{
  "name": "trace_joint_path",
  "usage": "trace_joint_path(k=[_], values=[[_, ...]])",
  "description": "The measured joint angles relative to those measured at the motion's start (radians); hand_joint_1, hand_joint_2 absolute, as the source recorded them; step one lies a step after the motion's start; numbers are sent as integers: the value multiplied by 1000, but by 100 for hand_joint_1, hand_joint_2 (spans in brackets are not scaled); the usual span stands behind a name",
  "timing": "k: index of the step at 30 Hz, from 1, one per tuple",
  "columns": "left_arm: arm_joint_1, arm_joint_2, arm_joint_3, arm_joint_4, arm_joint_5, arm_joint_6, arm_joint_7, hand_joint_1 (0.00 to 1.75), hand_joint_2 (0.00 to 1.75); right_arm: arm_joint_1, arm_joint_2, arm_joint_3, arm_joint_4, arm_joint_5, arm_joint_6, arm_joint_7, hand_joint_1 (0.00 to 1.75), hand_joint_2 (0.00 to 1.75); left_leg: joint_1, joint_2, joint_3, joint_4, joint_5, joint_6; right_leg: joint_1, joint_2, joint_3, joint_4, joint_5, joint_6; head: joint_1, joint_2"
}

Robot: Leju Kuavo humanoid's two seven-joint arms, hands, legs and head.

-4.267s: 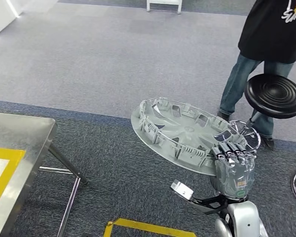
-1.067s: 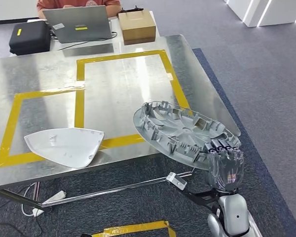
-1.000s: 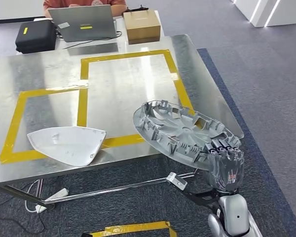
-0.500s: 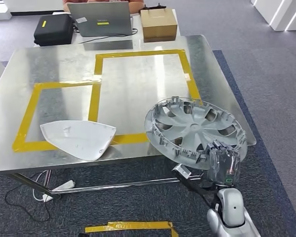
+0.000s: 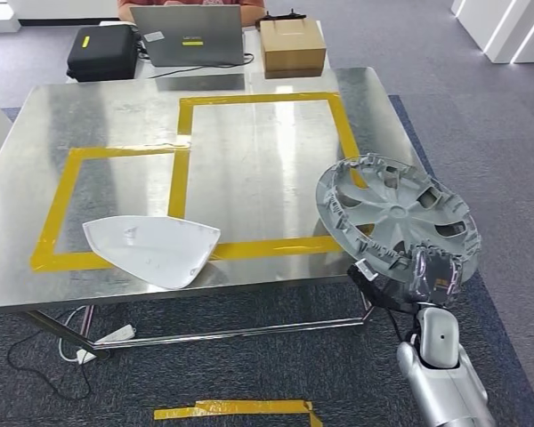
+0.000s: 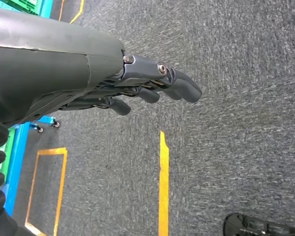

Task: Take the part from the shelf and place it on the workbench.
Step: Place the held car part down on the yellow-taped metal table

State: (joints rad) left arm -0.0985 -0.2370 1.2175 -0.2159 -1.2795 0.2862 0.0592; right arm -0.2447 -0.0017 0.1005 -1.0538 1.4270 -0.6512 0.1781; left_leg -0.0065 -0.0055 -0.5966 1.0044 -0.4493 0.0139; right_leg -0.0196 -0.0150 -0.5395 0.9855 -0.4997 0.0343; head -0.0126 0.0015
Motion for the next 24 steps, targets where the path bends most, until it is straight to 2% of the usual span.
trace_joint_path(k=[6, 13, 18, 24], values=[[0, 4, 1, 0, -4, 16, 21, 0, 175, -63, -4, -22, 93, 50, 11, 23, 175, 175, 0, 0, 0, 0, 1, 0, 1, 1, 0, 1, 1, 1, 0, 0], [-1, 12, -1, 0, -35, 52, 56, 0, 175, -235, 11, -2, 260, 133, 34, 58, 175, 175, 1, 1, 0, 0, 3, 0, 1, 1, -1, 3, 1, 1, 0, 0], [-2, 18, -5, 0, -52, 53, 70, 0, 175, -344, 53, 78, 349, 134, 43, 64, 175, 175, 1, 2, 0, 0, 3, 0, 1, 4, -3, 5, 1, 1, 0, 0], [-4, 24, -14, 0, -70, 53, 82, 0, 175, -469, 125, 236, 443, 133, 98, 95, 175, 175, 1, 2, -1, 0, 4, -2, 1, 3, -5, 7, 1, 0, 0, 0]])
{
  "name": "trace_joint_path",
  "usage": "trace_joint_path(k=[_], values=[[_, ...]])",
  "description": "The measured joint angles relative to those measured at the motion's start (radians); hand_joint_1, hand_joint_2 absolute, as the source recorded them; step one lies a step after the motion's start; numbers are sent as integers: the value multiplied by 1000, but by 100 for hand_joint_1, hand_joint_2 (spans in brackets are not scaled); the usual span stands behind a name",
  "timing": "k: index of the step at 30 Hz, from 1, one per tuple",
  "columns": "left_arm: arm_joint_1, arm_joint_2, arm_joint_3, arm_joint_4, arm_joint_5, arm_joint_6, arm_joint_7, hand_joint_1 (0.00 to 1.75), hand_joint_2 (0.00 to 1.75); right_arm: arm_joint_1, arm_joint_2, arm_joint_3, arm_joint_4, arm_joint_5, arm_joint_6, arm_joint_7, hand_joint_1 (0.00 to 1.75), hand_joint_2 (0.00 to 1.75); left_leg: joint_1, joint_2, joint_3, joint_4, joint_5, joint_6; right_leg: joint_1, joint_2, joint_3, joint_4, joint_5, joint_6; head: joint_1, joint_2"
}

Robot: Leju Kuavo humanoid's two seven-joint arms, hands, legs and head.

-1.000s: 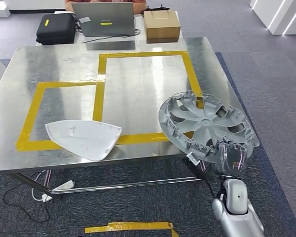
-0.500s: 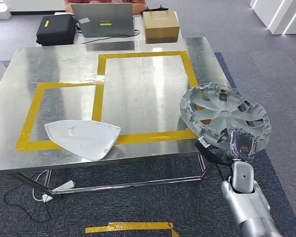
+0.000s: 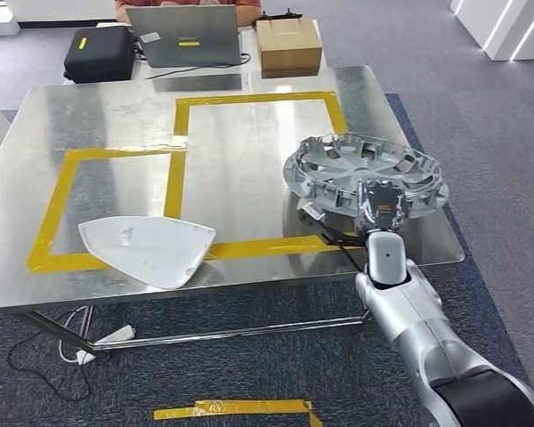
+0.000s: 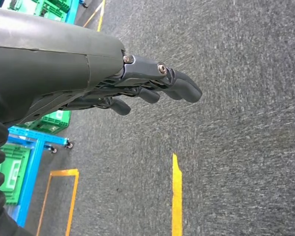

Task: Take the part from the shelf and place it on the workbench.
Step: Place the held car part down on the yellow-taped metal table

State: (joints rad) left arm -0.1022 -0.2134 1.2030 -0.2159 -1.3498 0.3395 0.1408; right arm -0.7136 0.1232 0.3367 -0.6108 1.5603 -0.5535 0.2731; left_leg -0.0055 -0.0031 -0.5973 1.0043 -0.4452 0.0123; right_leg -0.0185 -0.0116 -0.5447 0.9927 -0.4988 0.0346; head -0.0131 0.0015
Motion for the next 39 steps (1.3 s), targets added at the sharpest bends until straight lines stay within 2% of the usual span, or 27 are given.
trace_joint_path(k=[8, 17, 31, 39], values=[[0, 4, -15, 0, -9, 0, 0, 0, 175, -63, 52, 98, 61, 0, 9, -6, 175, 175, 0, -2, -2, 0, 0, -1, 0, -2, -1, 0, -1, -1, 0, 0], [0, 6, -30, 0, -27, 1, -1, 0, 175, -70, 107, 175, 113, 0, 9, -21, 175, 175, 0, -1, -2, 0, 0, -1, 0, -2, -2, 0, -1, -1, 0, 0], [1, 8, -41, 0, -43, 5, 5, 0, 175, -69, 116, 204, 144, 0, 5, -26, 175, 175, 0, -1, -2, 0, 0, -1, 0, -2, -2, 0, -1, -1, 0, 0], [3, 10, -59, 0, -61, 9, 21, 0, 175, -62, 115, 215, 163, 0, -41, -23, 175, 175, 0, -1, -3, 0, 0, -1, 0, -2, -3, 0, -1, -1, 0, 0]])
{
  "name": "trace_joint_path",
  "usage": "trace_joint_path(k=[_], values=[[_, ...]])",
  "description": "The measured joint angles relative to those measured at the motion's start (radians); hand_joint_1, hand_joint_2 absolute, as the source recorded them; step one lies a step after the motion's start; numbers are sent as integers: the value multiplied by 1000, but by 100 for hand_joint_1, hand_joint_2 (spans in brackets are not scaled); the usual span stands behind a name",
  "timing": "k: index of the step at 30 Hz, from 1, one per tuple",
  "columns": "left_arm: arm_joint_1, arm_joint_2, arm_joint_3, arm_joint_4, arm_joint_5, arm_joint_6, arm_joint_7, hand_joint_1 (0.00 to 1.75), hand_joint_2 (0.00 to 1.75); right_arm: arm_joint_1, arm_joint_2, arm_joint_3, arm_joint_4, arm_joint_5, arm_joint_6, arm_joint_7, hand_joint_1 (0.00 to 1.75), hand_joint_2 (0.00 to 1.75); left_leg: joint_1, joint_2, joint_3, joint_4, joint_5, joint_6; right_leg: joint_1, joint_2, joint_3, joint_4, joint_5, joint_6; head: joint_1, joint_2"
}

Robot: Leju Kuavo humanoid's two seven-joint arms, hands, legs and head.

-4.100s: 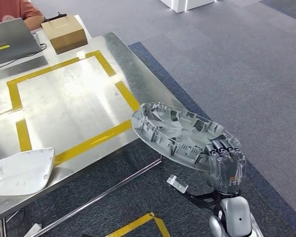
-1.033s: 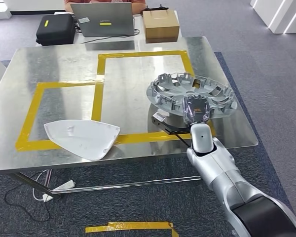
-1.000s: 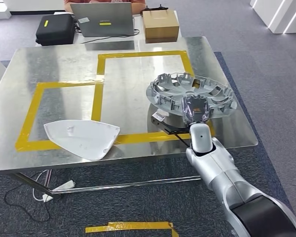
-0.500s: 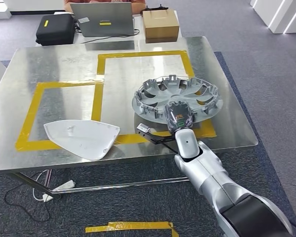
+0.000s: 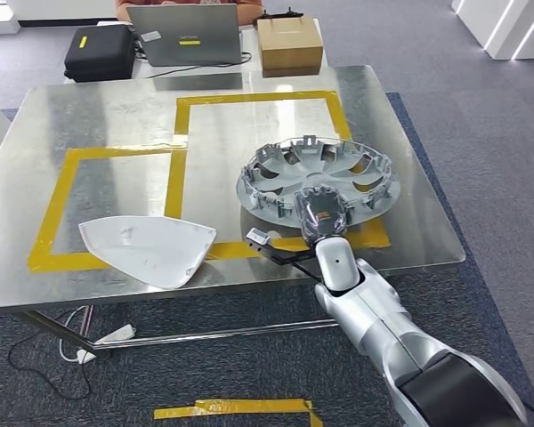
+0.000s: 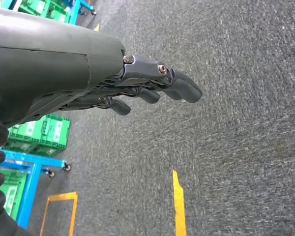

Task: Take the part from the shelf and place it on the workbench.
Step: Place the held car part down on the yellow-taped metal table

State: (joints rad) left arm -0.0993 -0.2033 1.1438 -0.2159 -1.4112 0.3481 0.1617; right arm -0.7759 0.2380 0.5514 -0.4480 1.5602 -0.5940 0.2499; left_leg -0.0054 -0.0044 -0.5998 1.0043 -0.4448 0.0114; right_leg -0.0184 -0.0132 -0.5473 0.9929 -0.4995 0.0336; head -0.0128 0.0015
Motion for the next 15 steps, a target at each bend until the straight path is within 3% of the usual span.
trace_joint_path(k=[4, 8, 14, 15], values=[[0, 1, -9, 0, -13, 10, 10, 0, 175, 1, -4, 0, 11, 0, -14, -3, 175, 175, 0, 0, 0, 0, 0, 0, 0, 0, 0, 0, 0, 0, 0, 0], [1, 2, -15, 0, -23, 24, 17, 0, 175, 7, -9, 5, 19, 0, -38, -17, 0, 0, 0, 0, 0, 0, 0, 0, 0, 0, 0, 0, 0, 0, 0, 0], [2, 6, -29, 0, -34, 42, 29, 0, 175, 16, -11, 18, 26, -1, -69, -23, 0, 0, 0, 0, 0, 0, 0, 0, 0, 0, 0, 0, 0, 0, 0, 0], [2, 6, -30, 0, -34, 44, 32, 0, 131, 16, -11, 19, 26, -1, -69, -24, 0, 0, 0, 0, 0, 0, 0, 0, 0, 0, 0, 0, 0, 0, 0, 0]])
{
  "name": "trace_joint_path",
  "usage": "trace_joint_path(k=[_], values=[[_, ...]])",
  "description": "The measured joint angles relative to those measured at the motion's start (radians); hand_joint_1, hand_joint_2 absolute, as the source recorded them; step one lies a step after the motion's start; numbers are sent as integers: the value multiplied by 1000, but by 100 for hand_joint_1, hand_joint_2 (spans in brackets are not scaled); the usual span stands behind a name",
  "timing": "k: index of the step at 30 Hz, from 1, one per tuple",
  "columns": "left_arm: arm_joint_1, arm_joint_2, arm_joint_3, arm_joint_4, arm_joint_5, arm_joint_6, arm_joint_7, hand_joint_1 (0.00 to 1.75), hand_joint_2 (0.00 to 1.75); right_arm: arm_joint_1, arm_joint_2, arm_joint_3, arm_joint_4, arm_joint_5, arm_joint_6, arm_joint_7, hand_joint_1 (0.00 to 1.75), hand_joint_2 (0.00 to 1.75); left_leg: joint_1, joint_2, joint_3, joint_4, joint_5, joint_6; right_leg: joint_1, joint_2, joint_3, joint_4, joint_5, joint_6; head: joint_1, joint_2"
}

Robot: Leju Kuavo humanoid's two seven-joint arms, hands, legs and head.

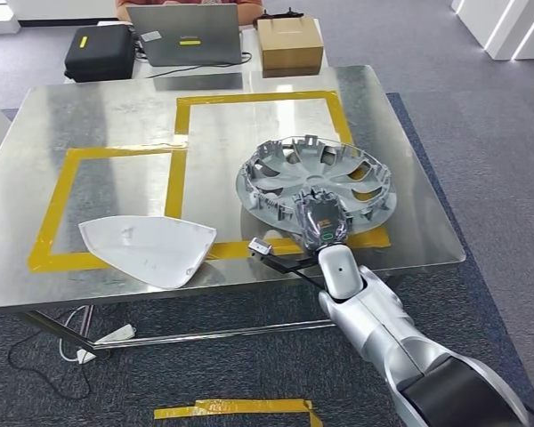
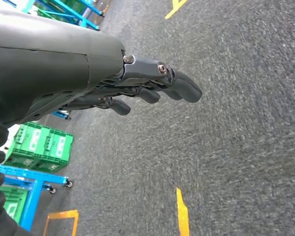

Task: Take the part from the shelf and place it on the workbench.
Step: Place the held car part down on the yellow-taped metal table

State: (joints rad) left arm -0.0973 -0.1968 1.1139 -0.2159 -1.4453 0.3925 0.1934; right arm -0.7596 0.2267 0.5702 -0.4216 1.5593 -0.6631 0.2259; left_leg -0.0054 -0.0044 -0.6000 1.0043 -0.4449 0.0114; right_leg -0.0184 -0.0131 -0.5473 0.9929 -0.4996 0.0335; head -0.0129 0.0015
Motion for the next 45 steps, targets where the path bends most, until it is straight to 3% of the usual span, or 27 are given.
trace_joint_path(k=[3, 25, 45], values=[[0, 2, 0, 0, 1, -1, 10, 0, 0, 0, 0, 1, 1, -4, 1, -12, 0, 0, 0, 0, 0, 0, 0, 0, 0, 0, 0, 0, 0, 0, 0, 0], [4, 5, 0, 0, 7, -52, 50, 0, 0, 7, 0, -48, 1, -150, -6, -174, 0, 0, 0, 0, 0, 0, 0, 0, 0, 0, 0, 0, 0, 0, 0, 0], [4, 5, 0, 0, 8, -63, 61, 0, 0, -4, 0, -115, 0, -225, 0, -206, 0, 0, 0, 0, 0, 0, 0, 0, 0, 0, 0, 0, 0, 0, 0, 0]])
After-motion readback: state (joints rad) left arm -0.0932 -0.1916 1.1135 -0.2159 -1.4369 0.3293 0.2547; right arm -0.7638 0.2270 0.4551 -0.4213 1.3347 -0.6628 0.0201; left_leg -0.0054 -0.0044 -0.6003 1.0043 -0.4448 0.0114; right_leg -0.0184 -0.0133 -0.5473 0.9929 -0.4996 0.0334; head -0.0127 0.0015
